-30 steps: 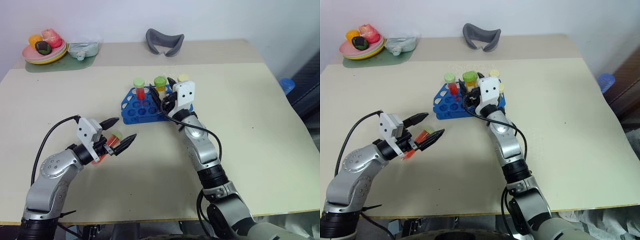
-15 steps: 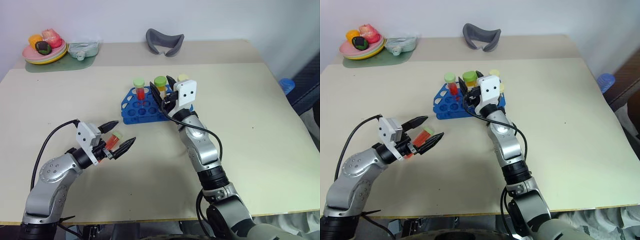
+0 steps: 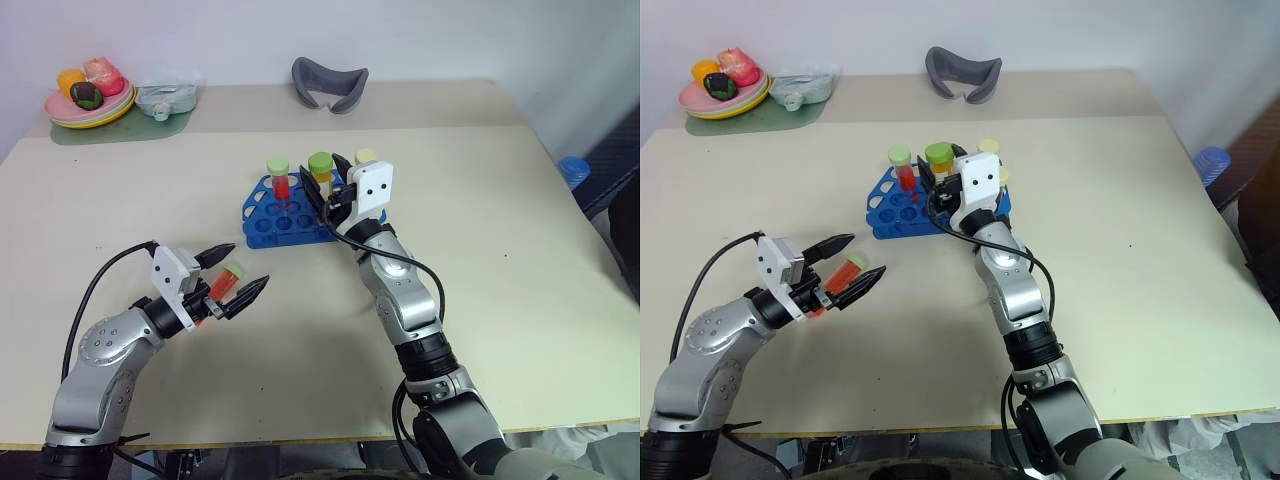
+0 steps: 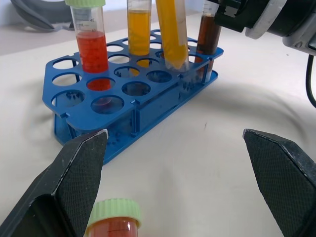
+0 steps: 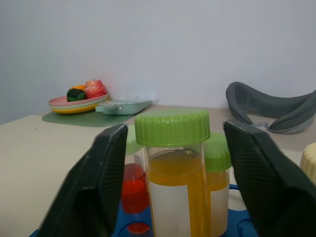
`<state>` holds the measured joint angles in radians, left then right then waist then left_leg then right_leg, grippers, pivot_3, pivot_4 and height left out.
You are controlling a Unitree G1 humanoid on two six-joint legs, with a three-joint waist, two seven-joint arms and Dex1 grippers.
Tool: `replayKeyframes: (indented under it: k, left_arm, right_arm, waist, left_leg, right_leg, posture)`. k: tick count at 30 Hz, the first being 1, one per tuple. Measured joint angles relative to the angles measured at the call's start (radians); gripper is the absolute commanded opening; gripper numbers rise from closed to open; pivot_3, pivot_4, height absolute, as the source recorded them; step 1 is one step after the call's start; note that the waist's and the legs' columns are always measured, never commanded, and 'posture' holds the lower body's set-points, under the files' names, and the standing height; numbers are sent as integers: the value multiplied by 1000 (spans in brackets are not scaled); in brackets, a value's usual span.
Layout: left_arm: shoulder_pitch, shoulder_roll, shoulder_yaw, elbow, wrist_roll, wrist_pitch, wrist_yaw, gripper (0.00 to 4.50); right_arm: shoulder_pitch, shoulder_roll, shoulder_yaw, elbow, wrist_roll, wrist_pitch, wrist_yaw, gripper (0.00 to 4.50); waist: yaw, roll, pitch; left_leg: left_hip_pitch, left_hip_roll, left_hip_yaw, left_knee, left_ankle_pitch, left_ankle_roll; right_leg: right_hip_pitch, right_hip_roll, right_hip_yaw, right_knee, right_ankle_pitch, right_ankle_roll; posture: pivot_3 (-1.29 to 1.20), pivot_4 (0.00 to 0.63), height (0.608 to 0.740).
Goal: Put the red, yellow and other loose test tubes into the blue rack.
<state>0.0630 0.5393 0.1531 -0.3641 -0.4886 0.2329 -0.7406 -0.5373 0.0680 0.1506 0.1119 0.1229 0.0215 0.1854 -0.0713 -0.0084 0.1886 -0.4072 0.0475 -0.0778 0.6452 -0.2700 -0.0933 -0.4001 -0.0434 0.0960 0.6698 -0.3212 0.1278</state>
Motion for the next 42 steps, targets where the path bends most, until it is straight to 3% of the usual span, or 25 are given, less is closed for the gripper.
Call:
replayKeyframes:
  k: [1,17,42]
  left_arm:
    - [0,0,0,0,0,-3,-2,4500]
    - [1,0,0,13,0,-25,-19,4500]
    - [1,39,31,22,-5,-20,-45,4500]
  right_arm:
    - [0,0,0,0,0,0,0,1323]
    - [-9,4,-8,-74,18,57,3,1323]
    - [20,41,-20,96,17,-200,45,1323]
  waist:
    - [0,0,0]
    - [0,0,0]
    - [-1,0,0]
  left_leg:
    - [0,0,0,0,0,0]
    - [0,0,0,0,0,0]
    - [0,0,0,0,0,0]
  right_leg:
    - [0,0,0,0,0,0]
    - [0,0,0,0,0,0]
    - [0,0,0,0,0,0]
  posture:
    - [0,150,740]
    - [0,150,740]
    - [0,150,740]
